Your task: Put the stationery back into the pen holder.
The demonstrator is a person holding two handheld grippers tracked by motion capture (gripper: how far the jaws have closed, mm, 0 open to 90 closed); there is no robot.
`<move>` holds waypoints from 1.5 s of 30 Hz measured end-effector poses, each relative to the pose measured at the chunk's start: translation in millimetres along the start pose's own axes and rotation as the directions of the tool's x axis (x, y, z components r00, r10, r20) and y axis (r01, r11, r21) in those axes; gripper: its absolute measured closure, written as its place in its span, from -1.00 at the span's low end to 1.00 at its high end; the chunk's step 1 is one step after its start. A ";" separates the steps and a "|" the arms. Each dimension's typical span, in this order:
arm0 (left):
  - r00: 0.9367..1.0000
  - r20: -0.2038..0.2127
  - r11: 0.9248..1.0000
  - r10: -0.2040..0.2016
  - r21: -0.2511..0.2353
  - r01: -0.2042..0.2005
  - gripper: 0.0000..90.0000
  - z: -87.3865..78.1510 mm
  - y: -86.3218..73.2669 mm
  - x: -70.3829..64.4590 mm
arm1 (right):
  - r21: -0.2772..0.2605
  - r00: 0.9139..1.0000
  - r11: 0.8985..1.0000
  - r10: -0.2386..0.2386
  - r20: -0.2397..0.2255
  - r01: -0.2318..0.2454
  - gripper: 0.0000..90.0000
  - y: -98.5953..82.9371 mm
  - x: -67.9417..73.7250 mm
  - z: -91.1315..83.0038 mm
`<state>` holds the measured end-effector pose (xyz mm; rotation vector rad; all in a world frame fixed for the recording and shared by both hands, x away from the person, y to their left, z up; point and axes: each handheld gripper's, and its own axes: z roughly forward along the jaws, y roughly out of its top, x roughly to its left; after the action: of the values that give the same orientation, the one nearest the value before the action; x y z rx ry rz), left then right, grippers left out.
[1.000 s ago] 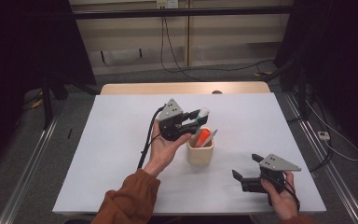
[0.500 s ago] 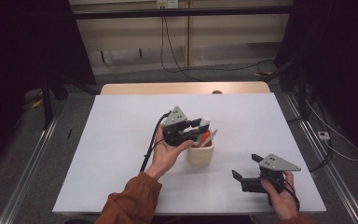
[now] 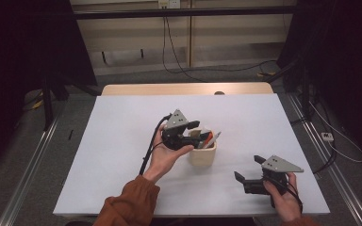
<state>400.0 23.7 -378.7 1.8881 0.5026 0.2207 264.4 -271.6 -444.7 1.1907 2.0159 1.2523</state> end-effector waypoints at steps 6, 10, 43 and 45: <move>0.998 -0.058 0.999 0.023 0.023 -0.022 -0.59 -5.1 1.4 -0.5 | -0.002 1.000 1.000 0.004 0.002 -0.004 -0.89 0.2 0.0 -0.5; 0.998 -0.069 0.999 0.007 0.039 -0.005 -0.80 -12.7 2.4 1.4 | -0.001 1.000 1.000 -0.001 -0.001 0.001 -0.89 0.4 -0.2 0.3; 0.977 -0.205 0.992 -0.056 0.104 0.078 -0.87 -90.7 -51.2 21.0 | 0.000 1.000 1.000 -0.001 0.001 0.001 -0.89 0.6 0.6 0.9; 0.976 -0.207 0.989 -0.063 0.120 0.090 -0.87 -95.1 -54.2 20.5 | 0.000 1.000 1.000 -0.001 0.002 0.001 -0.89 0.7 0.7 0.9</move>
<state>368.8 129.2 -395.7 1.9772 0.7424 0.3392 265.0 -270.4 -444.6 1.1907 2.0149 1.2503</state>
